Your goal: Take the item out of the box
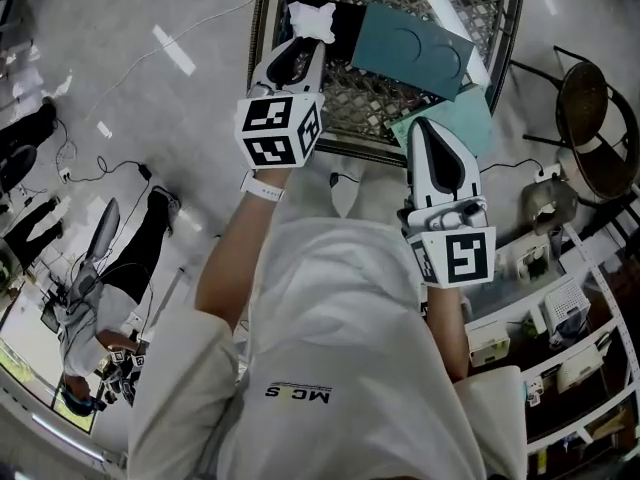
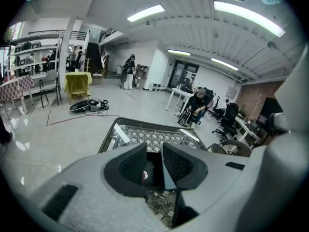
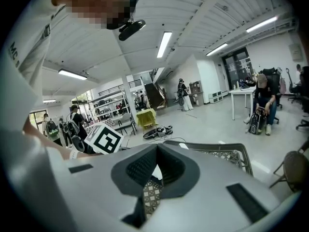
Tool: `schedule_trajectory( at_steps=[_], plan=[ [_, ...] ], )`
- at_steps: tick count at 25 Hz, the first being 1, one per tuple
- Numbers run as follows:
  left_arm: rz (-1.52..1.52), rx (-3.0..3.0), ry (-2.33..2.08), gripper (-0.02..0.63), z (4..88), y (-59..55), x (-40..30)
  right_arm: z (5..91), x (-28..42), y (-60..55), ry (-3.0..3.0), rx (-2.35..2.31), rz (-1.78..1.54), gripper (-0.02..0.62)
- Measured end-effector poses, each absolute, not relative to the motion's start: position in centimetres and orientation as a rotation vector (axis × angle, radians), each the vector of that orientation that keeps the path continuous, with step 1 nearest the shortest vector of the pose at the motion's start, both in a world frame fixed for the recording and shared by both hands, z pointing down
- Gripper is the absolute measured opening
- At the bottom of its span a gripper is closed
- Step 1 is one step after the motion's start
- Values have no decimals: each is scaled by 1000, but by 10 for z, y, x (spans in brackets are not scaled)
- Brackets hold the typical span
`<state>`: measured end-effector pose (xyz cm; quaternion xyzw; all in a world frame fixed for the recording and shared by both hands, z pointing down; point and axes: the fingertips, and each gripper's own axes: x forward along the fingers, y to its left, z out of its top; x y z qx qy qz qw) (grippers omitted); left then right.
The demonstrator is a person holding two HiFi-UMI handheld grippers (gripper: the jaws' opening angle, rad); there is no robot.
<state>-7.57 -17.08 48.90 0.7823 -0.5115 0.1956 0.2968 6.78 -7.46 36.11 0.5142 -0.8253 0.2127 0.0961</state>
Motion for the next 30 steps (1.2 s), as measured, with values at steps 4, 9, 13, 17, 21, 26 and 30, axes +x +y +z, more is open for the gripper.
schedule_trajectory(
  at_steps=[4,9,13,17,21,26,30],
  plan=[
    [527,1985,-1408,98,520,-187,-88,372,67,-81,-2428,1534,665,15],
    [593,1899,-1397,98,558,-200,-96,382,61,-86,-2410,1540,706,15],
    [651,1835,-1366,101,584,-208,-95,388,63,-89,-2397,1542,738,15],
    [707,1782,-1347,103,602,-214,-94,389,67,-92,-2390,1542,755,15],
    [738,1725,-1306,103,634,-216,-96,404,65,-102,-2371,1532,763,15],
    [805,1625,-1272,104,651,-219,-102,404,64,-115,-2371,1536,763,15],
    [866,1547,-1245,104,660,-213,-105,400,63,-119,-2371,1525,765,15]
  ],
)
